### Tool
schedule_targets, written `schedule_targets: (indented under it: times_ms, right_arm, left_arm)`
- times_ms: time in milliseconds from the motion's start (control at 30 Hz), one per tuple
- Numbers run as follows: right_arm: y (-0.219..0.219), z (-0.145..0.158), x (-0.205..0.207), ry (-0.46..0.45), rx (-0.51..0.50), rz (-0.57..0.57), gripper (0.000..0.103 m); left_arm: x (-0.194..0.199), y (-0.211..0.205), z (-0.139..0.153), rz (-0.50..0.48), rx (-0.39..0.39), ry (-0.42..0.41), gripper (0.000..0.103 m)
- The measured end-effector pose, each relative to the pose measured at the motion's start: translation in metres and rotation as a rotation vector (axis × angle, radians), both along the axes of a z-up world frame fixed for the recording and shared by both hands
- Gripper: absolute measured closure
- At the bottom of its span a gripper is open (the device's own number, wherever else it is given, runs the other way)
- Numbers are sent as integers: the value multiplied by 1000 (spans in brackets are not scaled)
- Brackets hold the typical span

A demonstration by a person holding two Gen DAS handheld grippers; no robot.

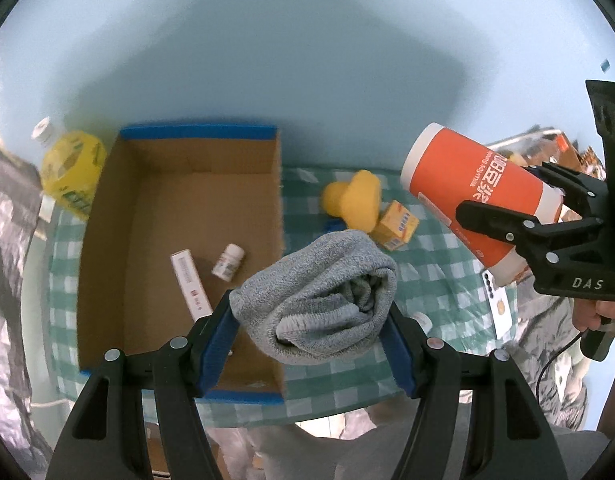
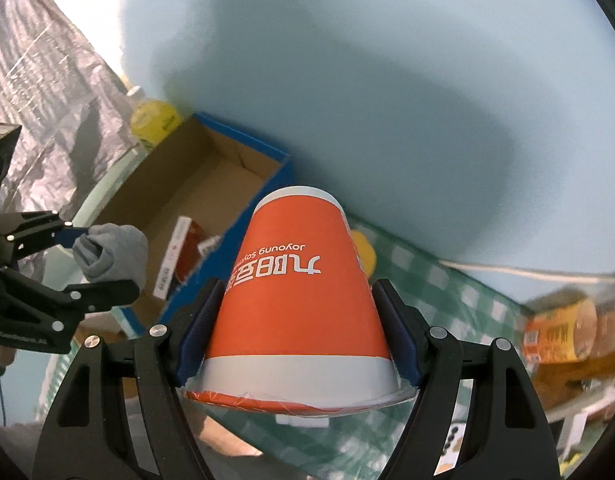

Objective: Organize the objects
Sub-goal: 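Carry the grey sock and orange cup over the cardboard box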

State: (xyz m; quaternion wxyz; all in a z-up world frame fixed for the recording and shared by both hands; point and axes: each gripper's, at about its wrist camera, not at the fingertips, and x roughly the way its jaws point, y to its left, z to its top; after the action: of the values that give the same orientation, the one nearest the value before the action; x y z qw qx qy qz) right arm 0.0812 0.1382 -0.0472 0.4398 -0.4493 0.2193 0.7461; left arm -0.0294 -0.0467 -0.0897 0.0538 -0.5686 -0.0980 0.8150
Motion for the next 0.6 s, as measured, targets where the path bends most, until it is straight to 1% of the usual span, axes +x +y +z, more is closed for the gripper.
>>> schedule_targets:
  times_ms: [400,467,600]
  right_arm:
    - [12,-2,-67,21,-18,128,26]
    - [16,-3,-76,31,-20,119,26]
    - [20,-6,-96,38,-35,148,26]
  left_arm:
    - [16,-44,4,128,-14,6,34]
    - [19,-51,4,148,-19,8,34]
    - [25,-64,5,185,-23,10,34]
